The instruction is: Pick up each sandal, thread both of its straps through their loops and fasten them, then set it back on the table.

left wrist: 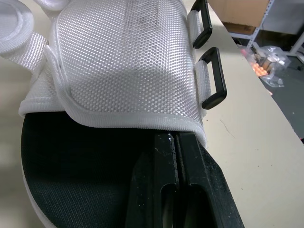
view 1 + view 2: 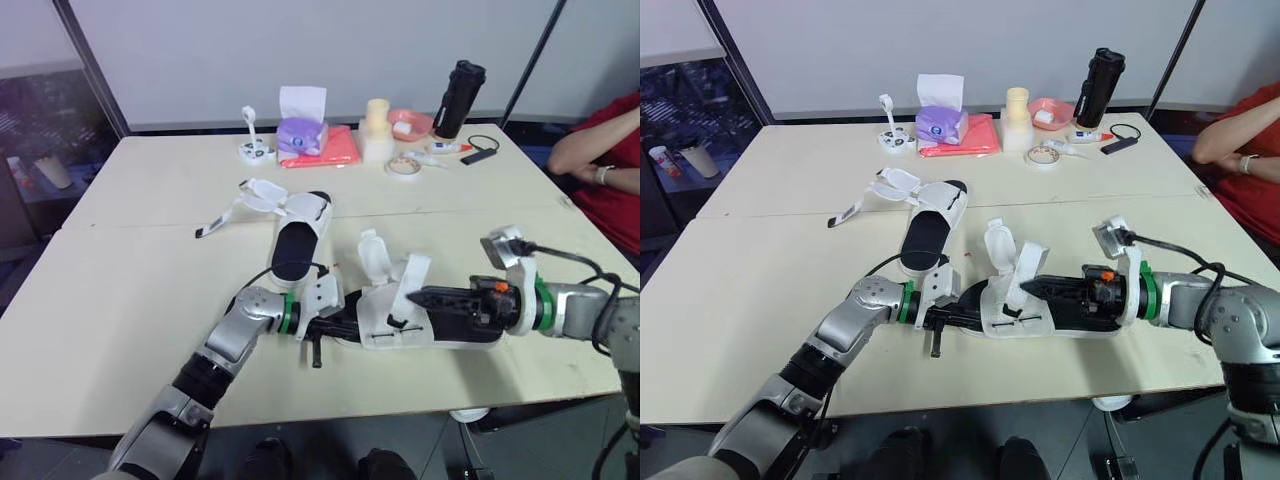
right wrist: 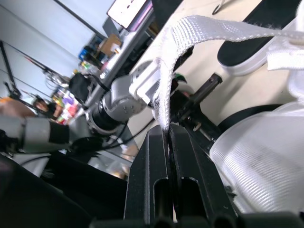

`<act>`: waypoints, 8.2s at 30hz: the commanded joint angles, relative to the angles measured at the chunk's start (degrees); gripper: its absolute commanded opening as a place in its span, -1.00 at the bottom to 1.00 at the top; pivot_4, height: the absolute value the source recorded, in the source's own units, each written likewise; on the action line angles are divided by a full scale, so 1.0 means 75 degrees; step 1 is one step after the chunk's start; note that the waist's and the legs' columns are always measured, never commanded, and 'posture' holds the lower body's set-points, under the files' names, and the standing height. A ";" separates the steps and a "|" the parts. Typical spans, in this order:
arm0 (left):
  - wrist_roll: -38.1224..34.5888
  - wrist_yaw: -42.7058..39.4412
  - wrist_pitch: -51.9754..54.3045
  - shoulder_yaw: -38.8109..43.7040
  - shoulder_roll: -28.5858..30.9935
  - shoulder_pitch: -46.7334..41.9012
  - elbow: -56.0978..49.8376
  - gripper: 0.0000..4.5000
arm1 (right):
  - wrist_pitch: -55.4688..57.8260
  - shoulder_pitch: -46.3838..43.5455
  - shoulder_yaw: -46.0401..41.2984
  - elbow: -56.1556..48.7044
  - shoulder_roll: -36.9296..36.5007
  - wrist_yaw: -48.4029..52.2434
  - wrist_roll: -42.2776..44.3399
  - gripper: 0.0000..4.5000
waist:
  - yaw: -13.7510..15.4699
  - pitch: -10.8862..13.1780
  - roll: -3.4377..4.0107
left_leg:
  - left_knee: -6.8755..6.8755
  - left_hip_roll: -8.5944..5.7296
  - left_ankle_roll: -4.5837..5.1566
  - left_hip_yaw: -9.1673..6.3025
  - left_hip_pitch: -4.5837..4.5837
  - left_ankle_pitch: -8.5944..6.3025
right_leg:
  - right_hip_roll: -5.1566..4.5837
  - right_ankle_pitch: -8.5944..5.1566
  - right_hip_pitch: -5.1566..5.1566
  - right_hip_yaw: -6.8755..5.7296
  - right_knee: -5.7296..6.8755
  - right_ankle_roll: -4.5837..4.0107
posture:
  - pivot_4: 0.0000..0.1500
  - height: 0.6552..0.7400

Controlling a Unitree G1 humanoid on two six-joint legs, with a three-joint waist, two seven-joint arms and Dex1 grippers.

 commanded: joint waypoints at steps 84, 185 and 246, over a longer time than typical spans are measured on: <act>0.0149 0.0692 -0.0058 0.0142 -0.0190 0.0484 0.0072 -1.00 | 0.1214 -0.0606 0.0363 0.0457 0.0177 0.0373 -0.1187 -0.99 | -0.0005 0.0001 0.0002 | -0.0010 -0.0003 0.0000 0.0000 -0.0003 -0.0002 | -0.0006 0.0001 0.0001 0.0000 -0.0018 -0.0001 | 1.00 1.00; -0.0050 0.0438 0.0148 -0.0004 -0.0216 0.0627 0.0027 -1.00 | -0.0812 0.0891 -0.0606 -0.0706 -0.0540 0.0569 -0.2303 0.71 | 0.0003 0.0003 -0.0003 | -0.0025 -0.0002 -0.0004 -0.0001 -0.0005 -0.0004 | -0.0009 0.0000 0.0002 -0.0001 -0.0045 -0.0001 | 1.00 1.00; 0.0055 0.0183 0.0131 -0.0226 -0.0396 0.0606 0.0221 -1.00 | -0.0290 0.4508 -0.1118 -0.3340 0.0575 -0.1499 -0.0419 -0.98 | 0.0020 0.0001 -0.0005 | -0.0049 -0.0006 -0.0002 -0.0001 -0.0005 -0.0004 | -0.0012 -0.0002 0.0004 -0.0003 -0.0057 0.0001 | 1.00 1.00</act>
